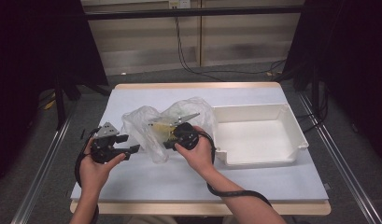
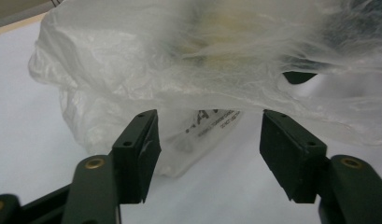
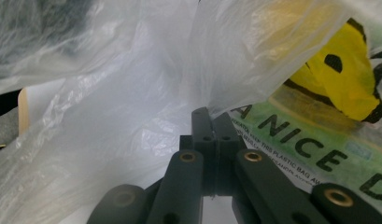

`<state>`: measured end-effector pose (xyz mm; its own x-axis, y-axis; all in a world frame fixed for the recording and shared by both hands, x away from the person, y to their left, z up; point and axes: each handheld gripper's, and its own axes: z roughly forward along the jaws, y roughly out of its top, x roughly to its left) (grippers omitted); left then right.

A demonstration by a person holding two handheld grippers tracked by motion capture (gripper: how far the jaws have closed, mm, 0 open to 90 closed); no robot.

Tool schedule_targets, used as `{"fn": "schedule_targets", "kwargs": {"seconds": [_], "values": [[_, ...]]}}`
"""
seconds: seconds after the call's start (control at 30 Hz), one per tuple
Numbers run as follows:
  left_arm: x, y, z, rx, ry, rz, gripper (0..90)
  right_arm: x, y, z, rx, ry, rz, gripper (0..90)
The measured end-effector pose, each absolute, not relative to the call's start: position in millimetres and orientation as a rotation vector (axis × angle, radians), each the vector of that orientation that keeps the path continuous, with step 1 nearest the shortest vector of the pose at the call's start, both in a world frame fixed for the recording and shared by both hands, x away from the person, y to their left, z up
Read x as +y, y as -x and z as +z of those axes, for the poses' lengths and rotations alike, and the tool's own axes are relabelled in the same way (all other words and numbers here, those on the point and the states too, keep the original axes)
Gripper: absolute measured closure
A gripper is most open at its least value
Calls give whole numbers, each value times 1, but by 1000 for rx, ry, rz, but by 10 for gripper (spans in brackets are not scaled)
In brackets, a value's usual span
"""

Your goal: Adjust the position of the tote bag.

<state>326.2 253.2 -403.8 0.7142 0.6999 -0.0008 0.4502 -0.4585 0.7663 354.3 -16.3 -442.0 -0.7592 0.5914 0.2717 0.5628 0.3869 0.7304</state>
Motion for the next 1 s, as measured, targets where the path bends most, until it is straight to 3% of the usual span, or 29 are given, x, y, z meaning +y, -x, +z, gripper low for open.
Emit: {"fn": "schedule_targets", "kwargs": {"seconds": [0.2,0.73,1.0], "values": [[250,-331,-398,856,-2155,405,333,-18,-349,-454,2601,-1103,1336,900],[249,-344,-388,898,-2153,336,150,-24,-342,-468,2607,-1108,1314,900],[243,-350,-370,878,-2191,349,114,-24,-340,-469,2612,-1102,1321,900]]}}
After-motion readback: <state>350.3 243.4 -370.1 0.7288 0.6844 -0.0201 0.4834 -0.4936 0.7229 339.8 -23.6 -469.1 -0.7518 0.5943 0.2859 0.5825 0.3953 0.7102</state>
